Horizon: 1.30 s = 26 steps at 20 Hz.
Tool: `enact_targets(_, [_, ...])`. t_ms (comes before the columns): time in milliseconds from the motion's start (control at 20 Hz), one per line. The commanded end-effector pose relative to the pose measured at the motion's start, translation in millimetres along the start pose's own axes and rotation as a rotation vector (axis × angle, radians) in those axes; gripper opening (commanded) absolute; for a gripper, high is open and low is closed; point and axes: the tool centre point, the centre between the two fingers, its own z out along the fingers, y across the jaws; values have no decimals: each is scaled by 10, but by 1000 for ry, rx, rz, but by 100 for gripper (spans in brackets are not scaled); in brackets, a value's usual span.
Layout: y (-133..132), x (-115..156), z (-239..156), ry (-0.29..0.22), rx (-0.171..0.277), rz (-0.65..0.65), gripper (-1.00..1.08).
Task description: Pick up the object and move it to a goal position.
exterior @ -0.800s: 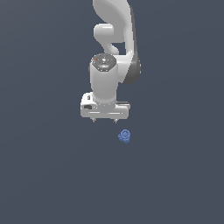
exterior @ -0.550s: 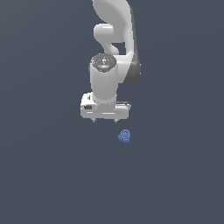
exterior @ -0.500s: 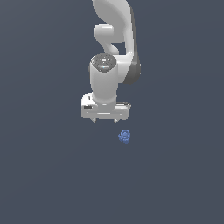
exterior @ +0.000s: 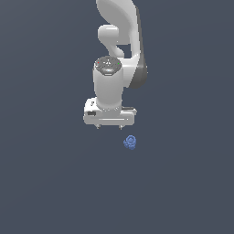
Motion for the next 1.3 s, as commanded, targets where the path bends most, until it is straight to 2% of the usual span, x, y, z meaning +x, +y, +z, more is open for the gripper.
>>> enact_targets(0, [-18, 2, 12, 0, 1, 8, 100])
enact_targets(500, [-242, 41, 160, -3, 10, 116, 100])
enact_targets(1250, [-847, 83, 568, -15, 28, 409, 100])
